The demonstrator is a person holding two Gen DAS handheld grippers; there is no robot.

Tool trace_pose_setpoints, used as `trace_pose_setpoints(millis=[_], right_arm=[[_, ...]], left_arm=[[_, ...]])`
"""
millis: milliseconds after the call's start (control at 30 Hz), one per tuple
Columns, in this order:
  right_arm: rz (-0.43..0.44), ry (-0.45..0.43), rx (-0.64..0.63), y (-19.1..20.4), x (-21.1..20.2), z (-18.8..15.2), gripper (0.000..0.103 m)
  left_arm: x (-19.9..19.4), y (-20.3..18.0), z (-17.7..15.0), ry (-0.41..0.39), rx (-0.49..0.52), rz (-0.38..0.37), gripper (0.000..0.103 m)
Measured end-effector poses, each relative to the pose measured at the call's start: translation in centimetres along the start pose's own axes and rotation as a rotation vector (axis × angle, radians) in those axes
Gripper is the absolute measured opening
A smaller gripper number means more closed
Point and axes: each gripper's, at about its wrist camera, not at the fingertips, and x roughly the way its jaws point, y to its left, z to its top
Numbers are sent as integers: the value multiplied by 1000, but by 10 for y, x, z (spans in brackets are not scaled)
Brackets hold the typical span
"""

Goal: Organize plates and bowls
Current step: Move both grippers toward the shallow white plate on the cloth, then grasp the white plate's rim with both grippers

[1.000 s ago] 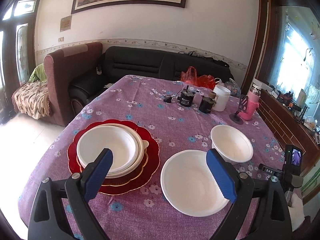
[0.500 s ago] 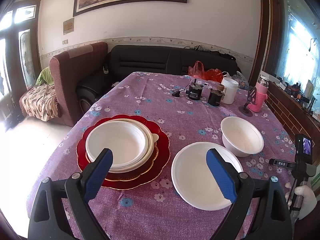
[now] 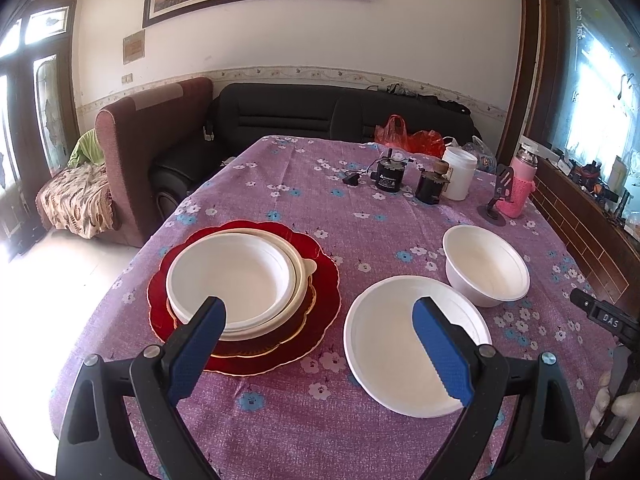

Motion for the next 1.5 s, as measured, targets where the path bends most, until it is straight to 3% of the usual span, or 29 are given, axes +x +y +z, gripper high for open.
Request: trace_pose_setpoints(millis=[67, 167, 267, 400, 533, 700, 767, 833, 900, 1000, 1167, 1267, 1333, 1500], right_arm=[[97, -23, 1, 12, -14, -1, 99], [232, 40, -11, 34, -16, -3, 99], [329, 93, -49, 59, -15, -6, 99], [394, 153, -94, 102, -8, -16, 99], [409, 215, -112, 133, 10, -23, 97], [426, 333, -100, 158, 43, -36, 74], [427, 352, -86, 160, 53, -39, 70], [431, 360, -77, 162, 57, -40, 60], [433, 373, -69, 161, 60, -42, 37], [445, 389, -60, 158, 63, -42, 20], [437, 378, -71, 148, 53, -40, 13], [432, 379, -69, 138, 47, -38, 13], [416, 372, -74, 132, 45, -37, 13], [416, 391, -66, 127, 54, -37, 13]], left_arm=[[1, 1, -1, 4, -1, -4, 94], [1, 1, -1, 6, -4, -7, 94], [1, 7, -1, 18, -35, -26, 94], [3, 17, -3, 41, -92, -70, 94], [2, 20, -4, 45, -107, -91, 94], [0, 18, -4, 44, -108, -115, 94], [1, 15, -5, 47, -101, -130, 94], [3, 12, -6, 56, -90, -145, 94], [7, 8, -9, 69, -85, -168, 94], [12, 1, -12, 89, -77, -194, 93], [22, -8, -18, 126, -69, -239, 90], [33, -16, -22, 158, -68, -266, 83], [44, -20, -24, 174, -66, -256, 78], [71, -27, -28, 227, -78, -225, 77]])
